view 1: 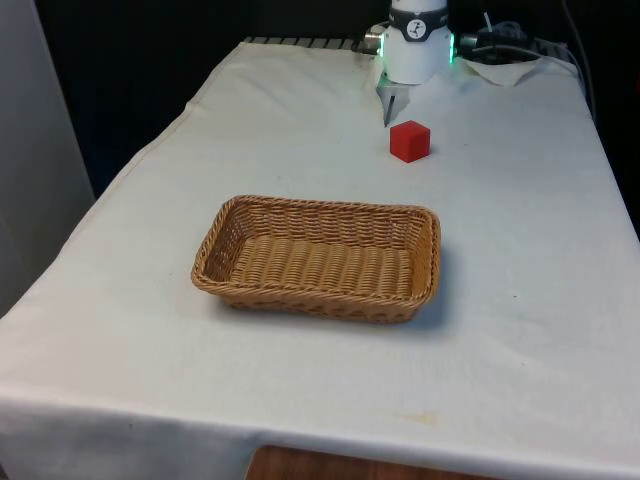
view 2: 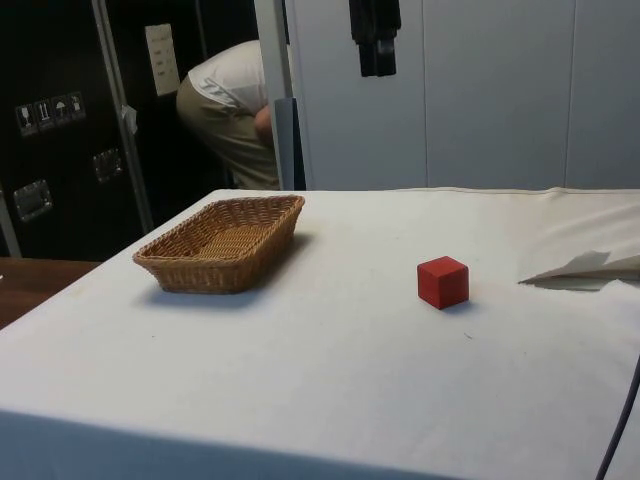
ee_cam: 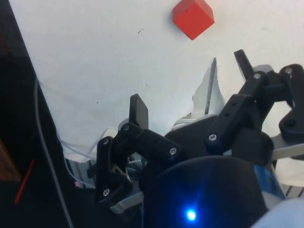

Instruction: Pick up the cube and place it into the basket.

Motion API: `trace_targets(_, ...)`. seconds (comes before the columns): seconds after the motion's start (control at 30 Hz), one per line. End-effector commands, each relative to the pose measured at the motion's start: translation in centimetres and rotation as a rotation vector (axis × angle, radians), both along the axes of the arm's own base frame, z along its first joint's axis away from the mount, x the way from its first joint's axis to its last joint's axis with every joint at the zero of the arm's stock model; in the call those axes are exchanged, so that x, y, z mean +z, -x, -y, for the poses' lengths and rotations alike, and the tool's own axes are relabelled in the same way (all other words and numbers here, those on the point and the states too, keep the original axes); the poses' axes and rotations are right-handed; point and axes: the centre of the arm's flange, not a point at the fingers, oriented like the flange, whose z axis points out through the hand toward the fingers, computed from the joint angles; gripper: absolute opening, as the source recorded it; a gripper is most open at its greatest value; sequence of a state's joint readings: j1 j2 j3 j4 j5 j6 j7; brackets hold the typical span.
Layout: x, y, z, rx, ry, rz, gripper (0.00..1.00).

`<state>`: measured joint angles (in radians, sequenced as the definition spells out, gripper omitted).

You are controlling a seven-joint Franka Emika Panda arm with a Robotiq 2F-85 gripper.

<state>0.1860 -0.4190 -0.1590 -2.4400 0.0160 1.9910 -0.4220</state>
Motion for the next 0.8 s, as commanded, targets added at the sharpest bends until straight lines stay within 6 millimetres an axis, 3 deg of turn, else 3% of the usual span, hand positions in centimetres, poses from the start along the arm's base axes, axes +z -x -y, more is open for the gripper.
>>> trace_targets(0.0,0.0,0.2,-0.1,0.01,0.002,0.012,1.0)
trace_targets(0.4,-0.6,1.4,-0.6,0.043,-0.002,0.013,1.0)
trace_targets(0.77,-1.4,3.9,-1.2,0.059,-0.003,0.06,1.0)
